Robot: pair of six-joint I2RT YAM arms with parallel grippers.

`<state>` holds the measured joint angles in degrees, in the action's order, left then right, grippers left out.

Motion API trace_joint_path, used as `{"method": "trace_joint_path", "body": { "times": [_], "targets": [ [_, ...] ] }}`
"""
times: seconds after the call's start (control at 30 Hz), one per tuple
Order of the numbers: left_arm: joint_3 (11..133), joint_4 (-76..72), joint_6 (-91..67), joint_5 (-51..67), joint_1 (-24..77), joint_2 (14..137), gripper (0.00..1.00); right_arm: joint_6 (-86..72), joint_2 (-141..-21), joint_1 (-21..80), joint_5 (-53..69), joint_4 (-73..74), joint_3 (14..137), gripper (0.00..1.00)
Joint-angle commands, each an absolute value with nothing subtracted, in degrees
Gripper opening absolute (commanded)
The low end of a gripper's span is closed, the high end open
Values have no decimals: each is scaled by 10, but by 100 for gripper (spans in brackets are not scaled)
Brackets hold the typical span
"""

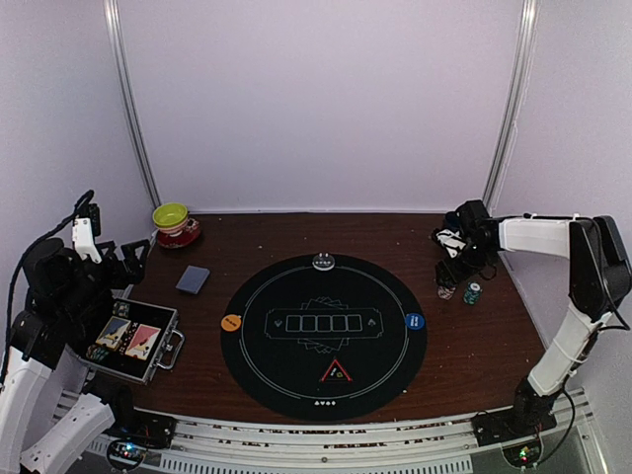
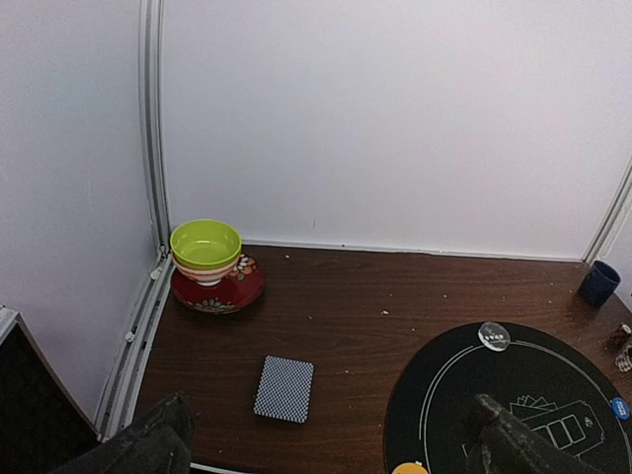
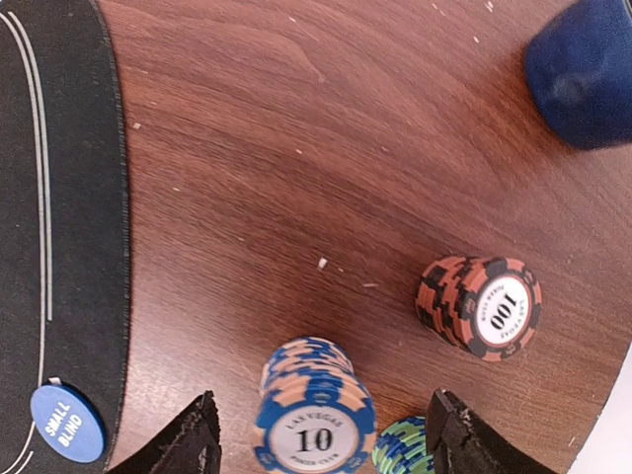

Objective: Distribute texas hold em gaming equipment
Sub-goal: Pick up the pile of poker chips from the pile of poker chips.

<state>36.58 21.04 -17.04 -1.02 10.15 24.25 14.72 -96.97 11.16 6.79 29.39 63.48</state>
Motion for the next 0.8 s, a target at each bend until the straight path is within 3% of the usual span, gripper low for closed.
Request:
{"method": "trace_joint_path", "body": {
  "times": [0.0, 0.77],
  "targets": [
    [361, 180, -164, -3, 97, 237, 98, 147, -978, 96, 85, 311, 642, 71],
    [361, 180, -164, -3, 94, 236, 98, 152, -987, 95, 102, 316, 643, 60]
  ]
}}
